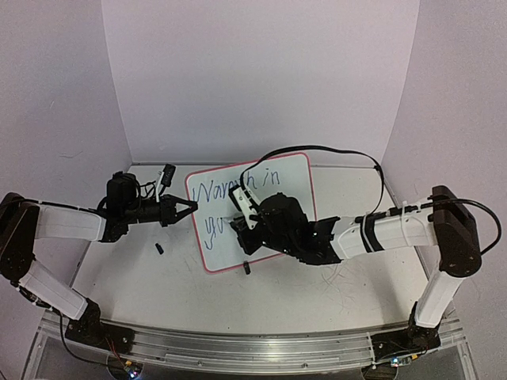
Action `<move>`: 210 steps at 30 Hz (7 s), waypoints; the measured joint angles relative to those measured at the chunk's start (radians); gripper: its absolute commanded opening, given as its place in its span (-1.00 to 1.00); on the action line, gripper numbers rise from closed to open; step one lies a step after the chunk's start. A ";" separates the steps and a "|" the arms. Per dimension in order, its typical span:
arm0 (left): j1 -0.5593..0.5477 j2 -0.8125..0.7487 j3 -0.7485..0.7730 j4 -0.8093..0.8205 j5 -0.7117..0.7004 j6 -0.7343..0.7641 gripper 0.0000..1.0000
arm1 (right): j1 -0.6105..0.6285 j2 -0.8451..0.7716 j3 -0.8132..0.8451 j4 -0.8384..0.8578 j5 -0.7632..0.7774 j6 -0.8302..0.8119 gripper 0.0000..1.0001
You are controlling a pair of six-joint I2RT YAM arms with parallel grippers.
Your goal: Write a sentence on the whiteboard
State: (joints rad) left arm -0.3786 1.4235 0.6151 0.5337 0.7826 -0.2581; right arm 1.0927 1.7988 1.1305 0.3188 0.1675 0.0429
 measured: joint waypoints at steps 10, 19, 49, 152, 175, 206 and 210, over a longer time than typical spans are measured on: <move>0.000 0.000 0.000 -0.002 0.000 0.000 -1.00 | -0.008 0.006 0.024 0.010 -0.012 -0.001 -1.00; 0.000 0.000 0.000 -0.002 0.001 0.000 -1.00 | -0.008 0.006 0.019 0.010 -0.025 0.008 -1.00; 0.000 -0.003 0.000 -0.003 0.004 0.000 -1.00 | -0.040 -0.079 -0.069 0.024 -0.070 0.004 -1.00; 0.000 -0.003 0.000 -0.006 0.000 0.000 -1.00 | -0.023 -0.045 -0.087 0.010 -0.020 0.014 -1.00; 0.000 -0.003 0.000 -0.010 0.000 0.000 -1.00 | -0.040 -0.045 -0.050 0.028 -0.014 0.008 -1.00; 0.000 -0.003 0.000 -0.010 0.000 0.000 -1.00 | -0.032 -0.045 -0.116 0.041 -0.058 0.044 -1.00; 0.000 -0.003 0.000 -0.010 0.000 0.000 -1.00 | -0.031 -0.048 -0.127 0.040 -0.057 0.045 -1.00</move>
State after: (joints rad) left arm -0.3786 1.4200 0.6151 0.5236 0.7830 -0.2581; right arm 1.0622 1.7512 1.0033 0.3592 0.1102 0.0877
